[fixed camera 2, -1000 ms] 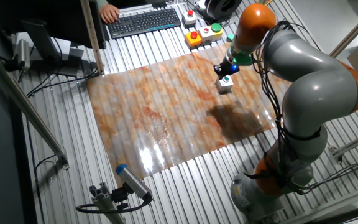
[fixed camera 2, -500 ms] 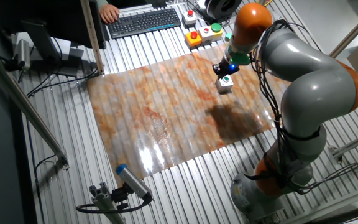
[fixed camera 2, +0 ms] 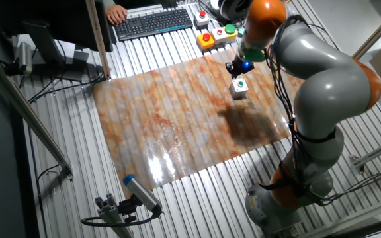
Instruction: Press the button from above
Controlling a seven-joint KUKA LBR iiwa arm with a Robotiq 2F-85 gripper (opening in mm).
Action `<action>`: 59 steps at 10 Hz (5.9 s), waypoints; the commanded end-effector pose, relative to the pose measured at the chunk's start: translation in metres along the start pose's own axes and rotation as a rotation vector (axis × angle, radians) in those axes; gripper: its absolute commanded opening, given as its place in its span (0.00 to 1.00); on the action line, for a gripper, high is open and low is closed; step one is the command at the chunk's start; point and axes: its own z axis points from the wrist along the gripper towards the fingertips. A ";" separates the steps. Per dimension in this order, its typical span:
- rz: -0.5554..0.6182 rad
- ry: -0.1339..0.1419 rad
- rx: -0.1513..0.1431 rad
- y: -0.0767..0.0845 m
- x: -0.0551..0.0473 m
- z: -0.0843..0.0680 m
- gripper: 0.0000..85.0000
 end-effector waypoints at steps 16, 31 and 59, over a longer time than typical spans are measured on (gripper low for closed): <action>-0.009 -0.088 0.059 -0.031 -0.036 0.041 0.60; -0.040 -0.081 0.045 -0.041 -0.034 0.050 0.60; -0.052 -0.104 0.057 -0.052 -0.048 0.114 0.60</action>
